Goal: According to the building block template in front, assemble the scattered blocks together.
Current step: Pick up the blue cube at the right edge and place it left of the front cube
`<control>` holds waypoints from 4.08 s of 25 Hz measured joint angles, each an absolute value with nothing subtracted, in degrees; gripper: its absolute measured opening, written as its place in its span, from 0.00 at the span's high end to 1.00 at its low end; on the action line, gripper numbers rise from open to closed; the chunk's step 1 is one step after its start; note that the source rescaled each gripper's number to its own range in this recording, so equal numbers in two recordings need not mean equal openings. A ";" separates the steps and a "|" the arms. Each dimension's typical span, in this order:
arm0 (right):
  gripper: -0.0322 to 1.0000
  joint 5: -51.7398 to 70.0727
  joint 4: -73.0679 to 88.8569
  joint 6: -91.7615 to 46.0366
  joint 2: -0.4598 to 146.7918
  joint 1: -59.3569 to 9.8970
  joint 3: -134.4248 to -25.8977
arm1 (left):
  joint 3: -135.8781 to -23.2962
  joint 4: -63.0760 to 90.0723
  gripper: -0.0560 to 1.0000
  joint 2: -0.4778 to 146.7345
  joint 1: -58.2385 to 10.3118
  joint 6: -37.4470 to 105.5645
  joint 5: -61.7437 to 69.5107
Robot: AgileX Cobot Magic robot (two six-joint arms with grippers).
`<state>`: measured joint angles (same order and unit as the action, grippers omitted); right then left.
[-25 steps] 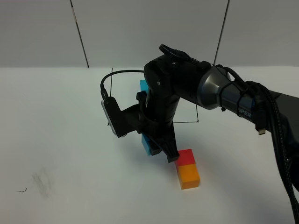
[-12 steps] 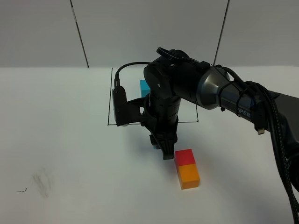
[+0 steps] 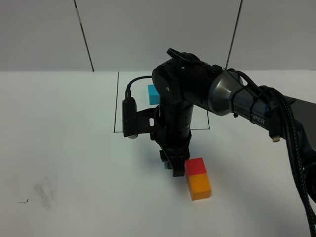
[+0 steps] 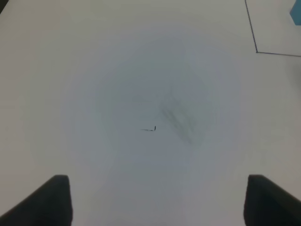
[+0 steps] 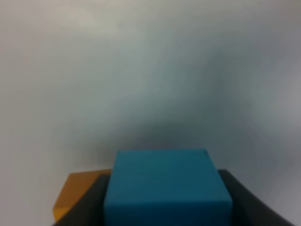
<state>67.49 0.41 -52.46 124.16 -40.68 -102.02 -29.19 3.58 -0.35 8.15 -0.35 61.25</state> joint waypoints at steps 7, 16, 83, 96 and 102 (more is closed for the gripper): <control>0.97 64.62 3.76 -52.74 124.16 -40.73 -102.02 | -29.19 3.58 0.33 -0.35 8.15 -0.35 61.25; 0.97 60.72 4.01 -53.02 124.18 -40.73 -97.99 | -29.19 3.58 0.33 -0.35 8.15 -0.35 61.25; 0.97 52.69 3.91 -56.66 128.16 -38.17 -91.26 | -29.19 3.58 0.33 -0.35 8.15 -0.35 61.25; 0.97 54.41 1.73 -56.62 128.16 -38.17 -91.26 | -29.19 3.58 0.33 -0.35 8.15 -0.35 61.25; 0.97 56.54 -0.51 -55.42 128.16 -38.17 -91.26 | -29.19 3.58 0.33 -0.35 8.15 -0.35 61.25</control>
<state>56.54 -0.51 -55.42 128.16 -38.17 -91.26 -29.19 3.58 -0.35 8.15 -0.35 61.25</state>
